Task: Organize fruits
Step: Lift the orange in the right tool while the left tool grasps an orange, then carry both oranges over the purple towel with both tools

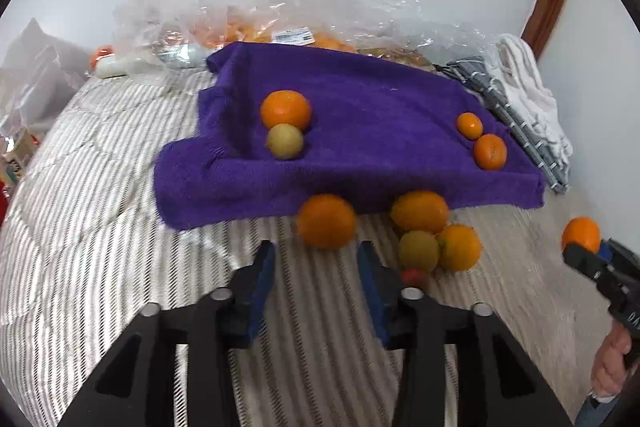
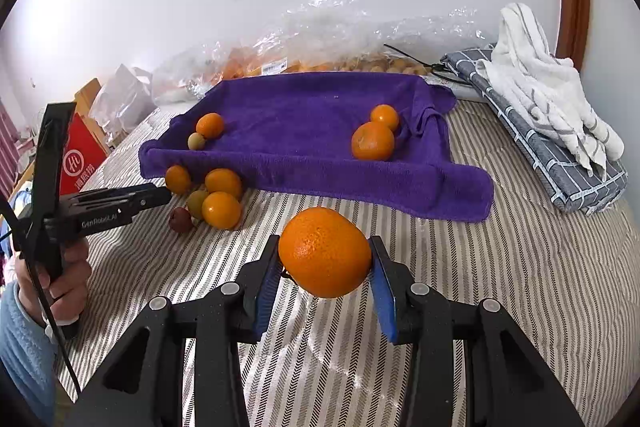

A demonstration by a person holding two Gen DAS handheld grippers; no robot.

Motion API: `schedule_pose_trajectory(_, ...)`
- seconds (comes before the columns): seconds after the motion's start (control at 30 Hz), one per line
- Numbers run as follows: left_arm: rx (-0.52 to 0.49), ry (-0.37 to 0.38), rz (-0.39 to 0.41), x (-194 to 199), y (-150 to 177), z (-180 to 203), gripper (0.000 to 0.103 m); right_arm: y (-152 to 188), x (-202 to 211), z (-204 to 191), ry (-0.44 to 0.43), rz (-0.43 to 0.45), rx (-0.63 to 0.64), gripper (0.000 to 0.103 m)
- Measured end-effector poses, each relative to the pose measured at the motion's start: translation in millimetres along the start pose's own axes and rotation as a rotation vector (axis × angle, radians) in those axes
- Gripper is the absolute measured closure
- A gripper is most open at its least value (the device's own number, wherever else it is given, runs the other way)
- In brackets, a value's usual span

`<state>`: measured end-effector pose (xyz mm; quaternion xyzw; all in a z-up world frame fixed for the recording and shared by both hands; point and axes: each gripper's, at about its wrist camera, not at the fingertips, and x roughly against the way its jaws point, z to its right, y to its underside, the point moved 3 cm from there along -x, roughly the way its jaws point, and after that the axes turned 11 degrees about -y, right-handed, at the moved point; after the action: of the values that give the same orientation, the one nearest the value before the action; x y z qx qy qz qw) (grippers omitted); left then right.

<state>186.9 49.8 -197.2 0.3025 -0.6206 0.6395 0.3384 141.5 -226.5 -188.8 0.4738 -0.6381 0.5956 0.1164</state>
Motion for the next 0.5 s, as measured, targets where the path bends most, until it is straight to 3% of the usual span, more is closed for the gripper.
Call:
schedule_pose_trajectory(0.07,-0.016,-0.001,0.011,-1,-6,6,0.05,-1,1,0,-0.005,0.005,-0.004,0.061)
schedule_pose_trajectory(0.2,-0.032,-0.052,-0.001,-10,-13,17,0.05,-3,2,-1,-0.007,0.01,-0.002,0.061)
schedule_pose_trajectory(0.27,-0.012,-0.045,-0.007,-14,-13,17,0.056,-3,3,-2,-0.006,0.011,0.005,0.061)
schedule_pose_trajectory(0.3,-0.006,-0.049,-0.012,-15,-12,16,0.069,-3,4,-2,-0.001,0.013,0.01,0.061)
schedule_pose_trajectory(0.5,0.022,-0.026,0.017,-1,-14,11,0.071,-16,10,-1,0.006,0.033,0.014,0.061)
